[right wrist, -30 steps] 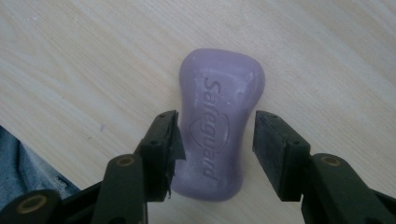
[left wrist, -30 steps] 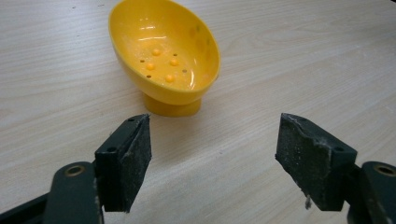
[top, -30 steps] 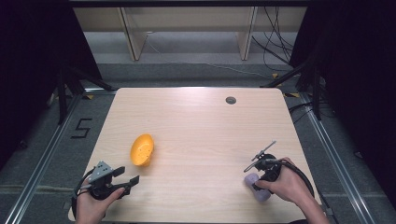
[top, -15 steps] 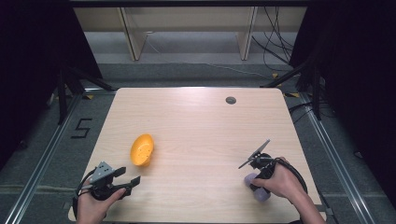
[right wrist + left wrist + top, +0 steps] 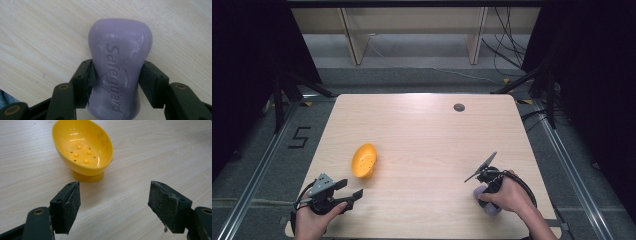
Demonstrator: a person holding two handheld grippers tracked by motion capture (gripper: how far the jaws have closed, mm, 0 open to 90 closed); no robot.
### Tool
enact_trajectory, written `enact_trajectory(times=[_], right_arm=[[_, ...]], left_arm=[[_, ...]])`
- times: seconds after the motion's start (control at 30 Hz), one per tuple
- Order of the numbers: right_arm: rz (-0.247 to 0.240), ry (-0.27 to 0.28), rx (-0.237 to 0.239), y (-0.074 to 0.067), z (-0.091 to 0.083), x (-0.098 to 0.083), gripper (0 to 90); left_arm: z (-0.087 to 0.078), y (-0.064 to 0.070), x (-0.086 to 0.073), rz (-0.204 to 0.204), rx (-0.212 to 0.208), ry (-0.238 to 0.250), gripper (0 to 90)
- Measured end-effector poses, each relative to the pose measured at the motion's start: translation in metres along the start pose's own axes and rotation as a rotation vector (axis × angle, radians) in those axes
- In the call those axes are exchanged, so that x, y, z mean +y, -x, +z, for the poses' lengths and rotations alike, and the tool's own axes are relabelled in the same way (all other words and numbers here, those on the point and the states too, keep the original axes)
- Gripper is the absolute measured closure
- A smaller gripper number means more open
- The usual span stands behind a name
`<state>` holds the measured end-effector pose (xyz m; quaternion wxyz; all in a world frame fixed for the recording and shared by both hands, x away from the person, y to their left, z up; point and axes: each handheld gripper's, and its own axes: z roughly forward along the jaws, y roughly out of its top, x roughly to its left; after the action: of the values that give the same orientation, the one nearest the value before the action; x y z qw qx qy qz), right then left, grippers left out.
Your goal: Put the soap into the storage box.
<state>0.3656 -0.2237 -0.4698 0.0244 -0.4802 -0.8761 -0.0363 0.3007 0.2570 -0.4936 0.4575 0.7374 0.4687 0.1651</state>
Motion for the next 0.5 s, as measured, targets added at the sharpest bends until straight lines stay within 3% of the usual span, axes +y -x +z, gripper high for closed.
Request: enact_trajectory(times=[0.33, 0.5], right_arm=[[-0.033, 0.002, -0.006, 0.0018, 0.0026, 0.0013, 49.8], [-0.016, -0.001, -0.009, -0.0007, 0.0022, 0.0008, 50.0]], left_arm=[[-0.0003, -0.0001, 0.0001, 0.014, 0.008, -0.004, 25.2], [0.0002, -0.0003, -0.0001, 0.017, 0.005, -0.002, 25.3]])
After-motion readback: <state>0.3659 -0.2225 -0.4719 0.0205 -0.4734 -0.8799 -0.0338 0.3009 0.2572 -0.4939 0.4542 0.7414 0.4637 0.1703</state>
